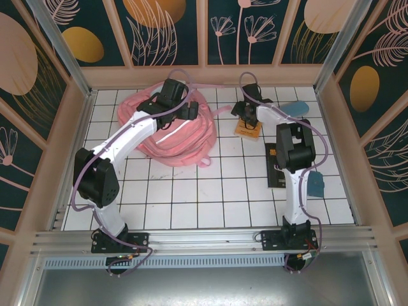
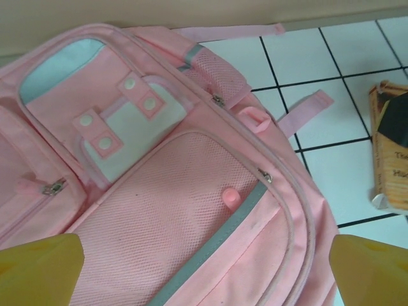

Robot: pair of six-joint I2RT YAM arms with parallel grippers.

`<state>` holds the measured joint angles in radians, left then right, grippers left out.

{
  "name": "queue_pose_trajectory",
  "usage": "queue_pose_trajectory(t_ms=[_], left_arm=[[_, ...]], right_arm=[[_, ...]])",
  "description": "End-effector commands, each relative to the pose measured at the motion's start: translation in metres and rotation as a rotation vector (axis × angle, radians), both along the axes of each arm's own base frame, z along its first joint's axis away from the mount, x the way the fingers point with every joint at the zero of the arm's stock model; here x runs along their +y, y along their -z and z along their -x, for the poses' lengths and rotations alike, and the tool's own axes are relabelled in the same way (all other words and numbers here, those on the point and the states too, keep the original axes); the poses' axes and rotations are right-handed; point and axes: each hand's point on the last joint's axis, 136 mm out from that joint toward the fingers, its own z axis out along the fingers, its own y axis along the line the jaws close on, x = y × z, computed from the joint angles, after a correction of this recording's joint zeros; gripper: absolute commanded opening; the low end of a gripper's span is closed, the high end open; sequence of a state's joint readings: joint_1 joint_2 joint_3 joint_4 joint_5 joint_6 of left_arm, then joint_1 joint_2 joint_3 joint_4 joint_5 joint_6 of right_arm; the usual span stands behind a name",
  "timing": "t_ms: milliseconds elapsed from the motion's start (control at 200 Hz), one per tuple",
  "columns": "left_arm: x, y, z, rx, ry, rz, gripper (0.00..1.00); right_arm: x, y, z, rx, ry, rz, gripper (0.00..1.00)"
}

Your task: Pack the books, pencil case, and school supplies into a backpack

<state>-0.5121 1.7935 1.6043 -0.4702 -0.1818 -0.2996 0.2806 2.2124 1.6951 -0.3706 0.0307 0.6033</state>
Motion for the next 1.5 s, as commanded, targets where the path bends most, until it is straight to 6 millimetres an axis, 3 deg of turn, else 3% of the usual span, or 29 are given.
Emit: queue_pose_trajectory(t_ms=[0, 175, 260, 325, 475, 556, 701, 781, 836, 986, 1216, 1356, 1496], left_arm=[[-0.013, -0.009, -0.007, -0.013, 0.004, 0.13, 0.98], [-0.033, -0.003, -0.014, 0.019, 0.057, 0.194, 0.99], [-0.045, -0.001, -0.015, 0.038, 0.096, 0.235, 0.97], [-0.056, 0.0, -0.015, 0.059, 0.13, 0.276, 0.95], [-0.08, 0.007, -0.01, 0.125, 0.207, 0.379, 0.91], [-0.094, 0.013, -0.005, 0.167, 0.245, 0.432, 0.87], [-0.114, 0.027, 0.006, 0.229, 0.268, 0.461, 0.79], [-0.126, 0.035, 0.014, 0.273, 0.267, 0.477, 0.72], [-0.131, 0.044, 0.02, 0.295, 0.228, 0.472, 0.64], [-0.148, 0.07, 0.035, 0.339, 0.2, 0.43, 0.58], [-0.172, 0.119, 0.061, 0.488, 0.263, 0.436, 0.5], [-0.17, 0.155, 0.066, 0.545, 0.247, 0.367, 0.43], [-0.17, 0.175, 0.067, 0.575, 0.237, 0.346, 0.33]], right_arm=[[0.023, 0.03, 0.04, 0.124, -0.085, 0.014, 0.74], [0.056, 0.058, 0.112, 0.219, -0.152, -0.021, 0.71], [0.065, 0.055, 0.14, 0.232, -0.176, -0.047, 0.7], [0.067, 0.042, 0.149, 0.209, -0.185, -0.073, 0.69], [0.047, -0.014, 0.138, 0.081, -0.134, -0.068, 0.7], [0.03, -0.028, 0.133, 0.046, -0.105, -0.058, 0.71], [-0.002, -0.01, 0.136, 0.109, -0.078, -0.015, 0.69], [-0.008, -0.001, 0.138, 0.141, -0.098, -0.012, 0.67], [-0.009, 0.004, 0.139, 0.156, -0.117, -0.017, 0.61], [-0.015, 0.013, 0.138, 0.185, -0.117, -0.029, 0.46], [-0.012, 0.023, 0.139, 0.213, -0.143, -0.05, 0.38], [-0.012, 0.024, 0.139, 0.218, -0.148, -0.055, 0.38], [-0.01, 0.023, 0.14, 0.222, -0.158, -0.063, 0.36]])
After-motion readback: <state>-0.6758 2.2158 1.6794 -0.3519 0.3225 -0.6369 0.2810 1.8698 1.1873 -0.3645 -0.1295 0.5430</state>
